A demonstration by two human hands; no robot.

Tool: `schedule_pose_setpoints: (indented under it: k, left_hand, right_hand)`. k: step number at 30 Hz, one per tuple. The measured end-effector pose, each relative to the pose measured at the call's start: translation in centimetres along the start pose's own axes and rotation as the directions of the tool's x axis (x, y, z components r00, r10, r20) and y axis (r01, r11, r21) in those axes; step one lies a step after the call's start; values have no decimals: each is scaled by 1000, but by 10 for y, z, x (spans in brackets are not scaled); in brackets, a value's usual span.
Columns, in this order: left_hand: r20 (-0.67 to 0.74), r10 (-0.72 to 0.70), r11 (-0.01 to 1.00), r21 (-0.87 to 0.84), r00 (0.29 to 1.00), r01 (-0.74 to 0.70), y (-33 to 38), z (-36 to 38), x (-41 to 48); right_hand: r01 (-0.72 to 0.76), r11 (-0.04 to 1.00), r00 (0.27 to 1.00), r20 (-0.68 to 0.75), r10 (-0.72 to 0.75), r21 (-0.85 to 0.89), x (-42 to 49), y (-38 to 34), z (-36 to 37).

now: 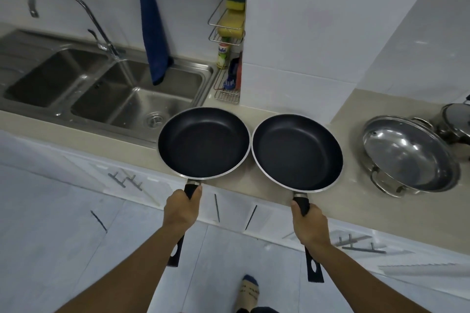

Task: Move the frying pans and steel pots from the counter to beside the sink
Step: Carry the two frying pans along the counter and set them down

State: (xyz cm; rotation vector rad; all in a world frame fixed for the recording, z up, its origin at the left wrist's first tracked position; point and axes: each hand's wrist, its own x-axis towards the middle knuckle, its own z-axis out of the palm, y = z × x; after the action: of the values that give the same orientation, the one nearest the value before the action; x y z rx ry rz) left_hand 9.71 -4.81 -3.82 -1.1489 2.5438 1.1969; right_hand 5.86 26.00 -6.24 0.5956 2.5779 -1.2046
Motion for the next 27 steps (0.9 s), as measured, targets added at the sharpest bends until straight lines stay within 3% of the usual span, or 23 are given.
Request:
schedule_pose_setpoints:
  k: [13,27]
  left_hand:
    - [-165,-28,999,-44,986,21,-98,-160,4]
    - [-377,-174,978,-172,910,115,-178,-315,24]
  right_hand:
    - [159,987,981,108,-160,16,-96,-93,91]
    - [404,915,882,256,-395,22,-160,-248,208]
